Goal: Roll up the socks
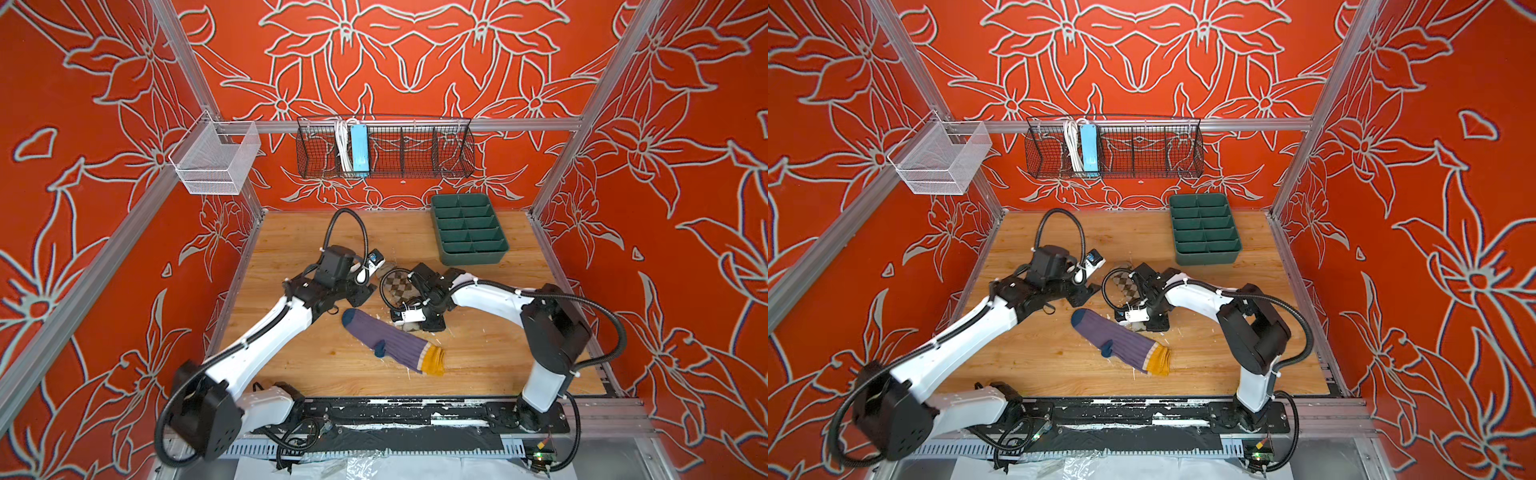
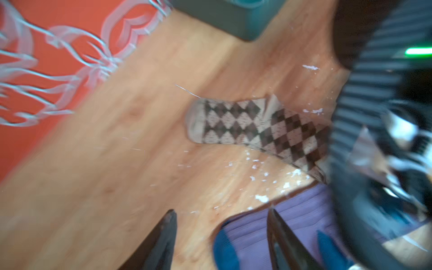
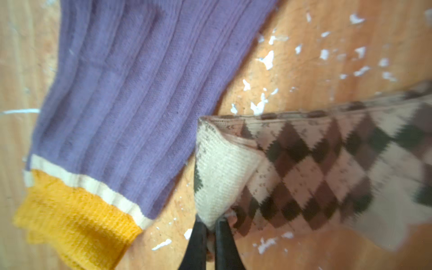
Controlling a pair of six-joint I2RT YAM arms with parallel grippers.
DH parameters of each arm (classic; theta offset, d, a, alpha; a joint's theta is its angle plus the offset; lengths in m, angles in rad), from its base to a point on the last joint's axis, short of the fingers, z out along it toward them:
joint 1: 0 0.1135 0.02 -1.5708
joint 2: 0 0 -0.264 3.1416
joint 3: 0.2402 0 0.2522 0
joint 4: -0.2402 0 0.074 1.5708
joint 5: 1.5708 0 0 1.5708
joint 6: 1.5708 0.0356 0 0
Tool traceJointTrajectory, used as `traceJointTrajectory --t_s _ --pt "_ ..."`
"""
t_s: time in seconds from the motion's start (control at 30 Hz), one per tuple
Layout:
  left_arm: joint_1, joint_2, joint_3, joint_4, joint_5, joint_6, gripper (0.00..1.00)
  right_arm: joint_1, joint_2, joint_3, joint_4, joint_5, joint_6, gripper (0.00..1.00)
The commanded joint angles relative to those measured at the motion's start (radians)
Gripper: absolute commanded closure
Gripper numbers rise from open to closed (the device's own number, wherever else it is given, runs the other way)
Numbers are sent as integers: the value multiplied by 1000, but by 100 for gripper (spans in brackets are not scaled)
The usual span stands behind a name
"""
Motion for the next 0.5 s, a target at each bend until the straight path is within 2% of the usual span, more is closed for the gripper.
traceJointTrajectory --t_s 0.0,0.1,0.17,0.23,0.33,0.47 --pt "-1 -188 -68 79 -7 81 37 -20 91 94 -223 -125 36 100" --pt "-15 -318 -121 65 129 165 37 -32 154 152 -268 -162 41 100" --pt "-80 -371 -148 50 143 219 35 -35 183 178 -282 -186 42 100" --pt "-193 -370 -161 20 75 282 34 -39 213 207 -308 -203 42 100" --pt "-354 -297 -196 19 -73 334 34 -49 260 258 -330 -225 45 100" --pt "-466 -142 -239 105 -133 347 34 -60 301 295 -345 -245 41 100"
